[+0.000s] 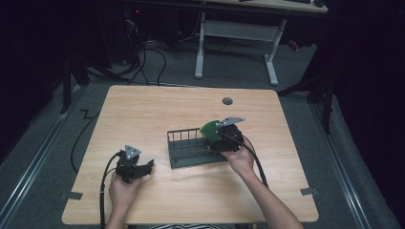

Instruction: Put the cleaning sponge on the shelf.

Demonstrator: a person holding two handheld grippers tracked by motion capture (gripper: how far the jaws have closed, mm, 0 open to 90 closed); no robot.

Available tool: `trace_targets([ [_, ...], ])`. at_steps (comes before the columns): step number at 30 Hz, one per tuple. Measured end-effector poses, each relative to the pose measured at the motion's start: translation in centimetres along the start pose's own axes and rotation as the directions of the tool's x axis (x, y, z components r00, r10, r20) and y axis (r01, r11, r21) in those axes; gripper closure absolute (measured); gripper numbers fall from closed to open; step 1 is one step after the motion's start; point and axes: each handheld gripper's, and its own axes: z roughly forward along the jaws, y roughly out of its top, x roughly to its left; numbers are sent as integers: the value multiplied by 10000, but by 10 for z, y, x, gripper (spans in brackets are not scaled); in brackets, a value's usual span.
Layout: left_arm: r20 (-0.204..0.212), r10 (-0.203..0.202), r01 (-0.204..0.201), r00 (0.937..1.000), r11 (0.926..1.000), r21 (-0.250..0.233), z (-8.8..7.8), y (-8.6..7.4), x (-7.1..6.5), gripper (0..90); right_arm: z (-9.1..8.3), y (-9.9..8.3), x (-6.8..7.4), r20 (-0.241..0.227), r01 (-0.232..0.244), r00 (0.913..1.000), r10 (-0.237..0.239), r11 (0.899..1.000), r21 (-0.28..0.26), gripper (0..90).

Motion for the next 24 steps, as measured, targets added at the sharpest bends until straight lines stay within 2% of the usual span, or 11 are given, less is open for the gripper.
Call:
trace_targets([
  [7, 6, -4, 4, 10000, 10000, -2, 0, 0, 0, 287, 0, 0, 0, -63, -20, 10000, 20, 10000, 52, 305],
  [13, 27, -15, 15, 10000, 10000, -4, 0, 0, 0, 286, -1, -1, -4, -312, -105, 9995, 104, 9999, -31, 295],
  [19, 34, -19, 19, 10000, 10000, -4, 0, 0, 0, 286, -1, -1, -4, -396, -132, 9991, 133, 9999, 37, 223],
  [24, 33, -20, 20, 10000, 10000, -7, 0, 0, 0, 286, -5, -1, -4, -314, -155, 9994, 154, 9999, -7, 210],
])
